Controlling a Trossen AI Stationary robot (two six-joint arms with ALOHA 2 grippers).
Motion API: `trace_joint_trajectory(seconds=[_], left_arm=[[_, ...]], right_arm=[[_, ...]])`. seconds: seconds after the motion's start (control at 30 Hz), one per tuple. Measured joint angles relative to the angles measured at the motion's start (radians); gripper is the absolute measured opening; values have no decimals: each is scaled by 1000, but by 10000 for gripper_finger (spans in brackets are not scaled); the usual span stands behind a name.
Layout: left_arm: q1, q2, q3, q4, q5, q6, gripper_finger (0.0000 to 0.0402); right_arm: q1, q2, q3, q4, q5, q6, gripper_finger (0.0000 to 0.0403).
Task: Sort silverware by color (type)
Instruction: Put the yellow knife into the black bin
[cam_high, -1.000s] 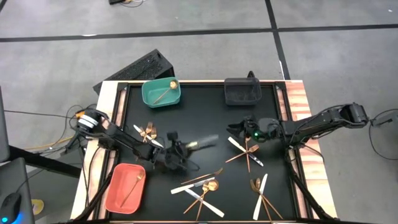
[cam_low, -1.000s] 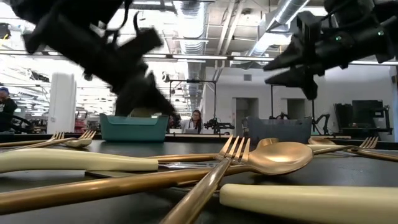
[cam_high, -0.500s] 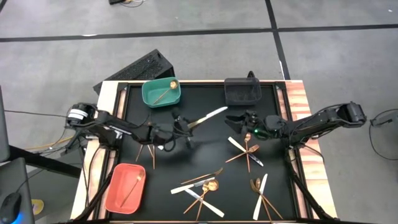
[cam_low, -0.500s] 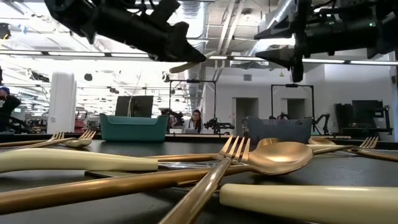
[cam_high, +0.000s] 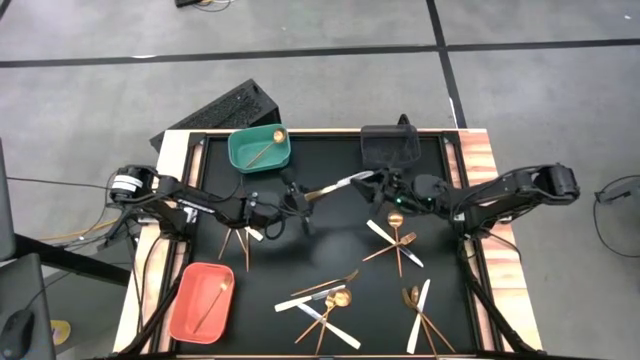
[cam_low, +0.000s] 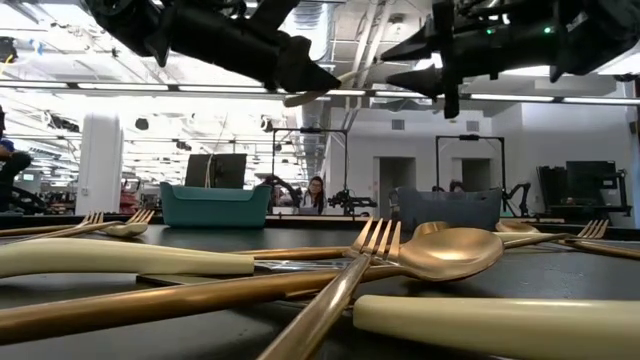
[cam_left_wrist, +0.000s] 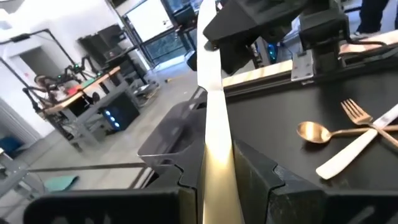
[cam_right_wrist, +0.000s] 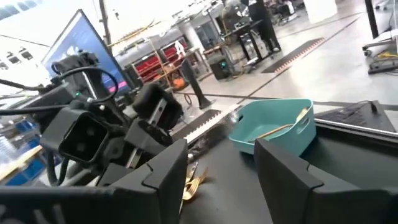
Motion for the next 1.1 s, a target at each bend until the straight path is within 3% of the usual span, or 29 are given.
trace_joint_trajectory(seconds=[0.17, 0.33, 0.4, 0.67, 0.93, 1.1], left_arm=[[-3, 0, 0, -45, 0, -2, 48], [-3, 1, 0, -59, -2, -11, 49], [2, 1, 0, -58, 1, -25, 54], [2, -2, 0, -72, -49, -101, 111], [-2, -1, -7, -359, -54, -348, 154], [-5, -1, -50, -407, -48, -454, 160]], right_arm=[[-4, 19, 7, -6, -3, -7, 155], [-2, 17, 7, -9, -30, -30, 38], [1, 16, 9, -6, -38, -55, 15], [-16, -35, 4, -110, 1, -133, 6], [-90, -296, 1, -436, 113, -232, 6], [-182, -457, 2, -670, 248, -261, 6]])
